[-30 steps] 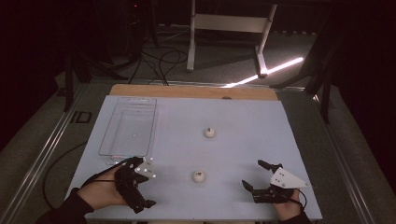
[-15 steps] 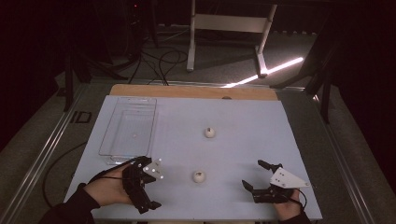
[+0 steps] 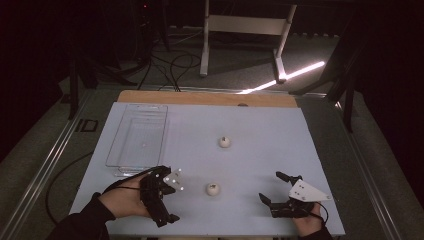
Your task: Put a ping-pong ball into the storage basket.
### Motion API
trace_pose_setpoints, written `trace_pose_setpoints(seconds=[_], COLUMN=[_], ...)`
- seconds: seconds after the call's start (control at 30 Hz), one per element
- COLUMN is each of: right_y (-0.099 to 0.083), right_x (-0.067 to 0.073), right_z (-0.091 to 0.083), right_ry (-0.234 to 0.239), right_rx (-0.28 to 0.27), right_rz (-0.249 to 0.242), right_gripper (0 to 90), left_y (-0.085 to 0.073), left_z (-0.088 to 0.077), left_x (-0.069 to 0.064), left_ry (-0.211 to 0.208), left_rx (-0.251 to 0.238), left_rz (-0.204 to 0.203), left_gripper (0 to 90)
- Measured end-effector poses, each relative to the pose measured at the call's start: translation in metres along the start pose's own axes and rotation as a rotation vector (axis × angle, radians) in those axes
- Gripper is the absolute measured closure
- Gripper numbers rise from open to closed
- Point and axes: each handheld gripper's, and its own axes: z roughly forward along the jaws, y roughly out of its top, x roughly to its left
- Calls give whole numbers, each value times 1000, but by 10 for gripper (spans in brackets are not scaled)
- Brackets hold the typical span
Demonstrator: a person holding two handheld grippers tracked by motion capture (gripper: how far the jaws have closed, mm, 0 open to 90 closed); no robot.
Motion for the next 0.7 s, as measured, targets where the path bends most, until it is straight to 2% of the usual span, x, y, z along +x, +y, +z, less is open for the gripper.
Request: trace_pose_setpoints(seconds=[0.1, 0.23, 0.7], right_y=[0, 0, 0], right_x=[0, 0, 0], right_z=[0, 0, 0], right_ry=[2, 0, 0], right_rx=[1, 0, -1], right_rz=[0, 2, 3], right_gripper=[87, 87, 87], left_y=[4, 7, 26], left_z=[2, 4, 7], left_x=[0, 1, 2], left_ry=[-14, -13, -11], left_rx=[9, 17, 14], left_rz=[-3, -13, 28], left_gripper=[2, 2, 3])
